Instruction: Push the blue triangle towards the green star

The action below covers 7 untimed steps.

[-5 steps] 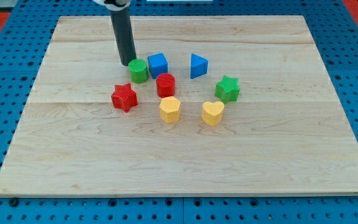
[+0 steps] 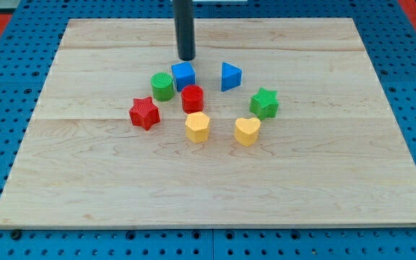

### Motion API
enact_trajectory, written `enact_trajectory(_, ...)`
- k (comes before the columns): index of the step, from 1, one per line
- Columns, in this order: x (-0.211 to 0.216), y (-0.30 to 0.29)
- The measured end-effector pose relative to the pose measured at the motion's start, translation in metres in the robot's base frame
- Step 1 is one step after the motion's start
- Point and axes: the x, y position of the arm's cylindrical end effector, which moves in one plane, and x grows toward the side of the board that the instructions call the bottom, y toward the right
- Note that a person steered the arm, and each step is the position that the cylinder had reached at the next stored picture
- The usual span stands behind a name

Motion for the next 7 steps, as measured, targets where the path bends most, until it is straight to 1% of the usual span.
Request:
enact_trajectory(1, 0.012, 0.031)
enact_trajectory(3, 0.038, 0.051)
enact_trajectory(6, 0.045, 0.058)
enact_trajectory(7, 0.043, 0.05)
